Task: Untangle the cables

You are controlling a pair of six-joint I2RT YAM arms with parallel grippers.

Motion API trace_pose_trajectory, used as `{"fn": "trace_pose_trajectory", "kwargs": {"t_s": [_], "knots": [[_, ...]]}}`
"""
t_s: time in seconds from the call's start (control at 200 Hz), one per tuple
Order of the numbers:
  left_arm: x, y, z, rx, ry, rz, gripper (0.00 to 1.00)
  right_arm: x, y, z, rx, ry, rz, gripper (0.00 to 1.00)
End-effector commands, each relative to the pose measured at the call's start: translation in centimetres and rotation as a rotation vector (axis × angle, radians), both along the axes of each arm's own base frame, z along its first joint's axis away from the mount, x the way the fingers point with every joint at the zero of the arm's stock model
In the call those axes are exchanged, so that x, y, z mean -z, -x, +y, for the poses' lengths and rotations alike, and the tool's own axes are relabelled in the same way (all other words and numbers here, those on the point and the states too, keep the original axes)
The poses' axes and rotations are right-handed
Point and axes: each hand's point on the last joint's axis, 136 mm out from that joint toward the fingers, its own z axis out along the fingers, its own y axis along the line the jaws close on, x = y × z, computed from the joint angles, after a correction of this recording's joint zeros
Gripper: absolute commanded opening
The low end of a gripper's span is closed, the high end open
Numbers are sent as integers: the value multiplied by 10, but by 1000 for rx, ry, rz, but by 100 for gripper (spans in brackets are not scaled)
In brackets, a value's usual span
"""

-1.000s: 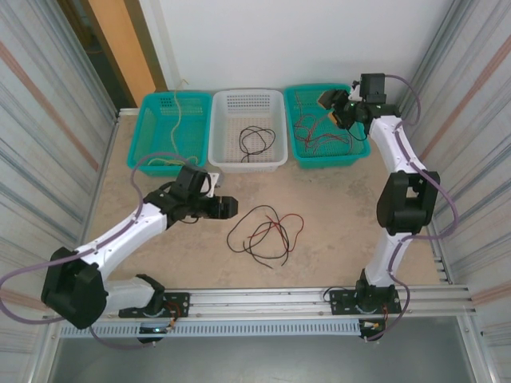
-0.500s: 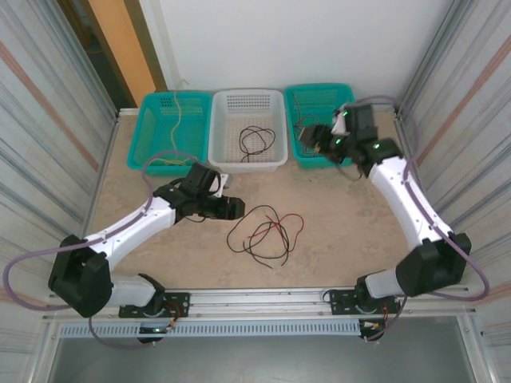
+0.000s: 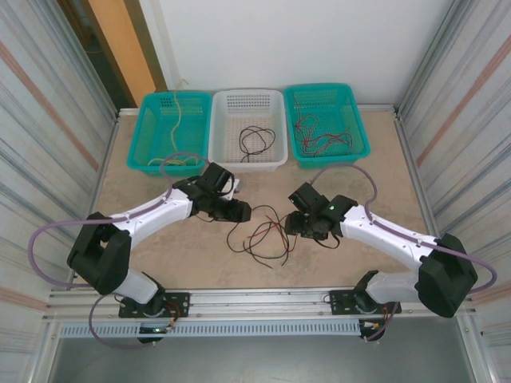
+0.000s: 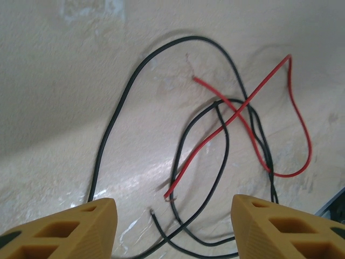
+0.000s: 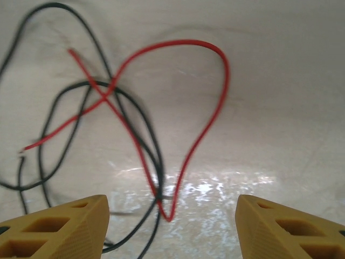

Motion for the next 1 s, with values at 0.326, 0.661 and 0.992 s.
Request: {"fn": "trace_pose_trajectory", "kwargs": {"t_s": [0.326,0.661,0.992], "knots": [[0,13,21,-24,-39,-14,61,27,-16,1,113,52,52,52],[-5,10,17,-28,-11,-14,60,24,-17,-1,120,69,29,22],[-19,5,8,-29,57,-56,60,45,-9,13,126,-1,85,43]]}}
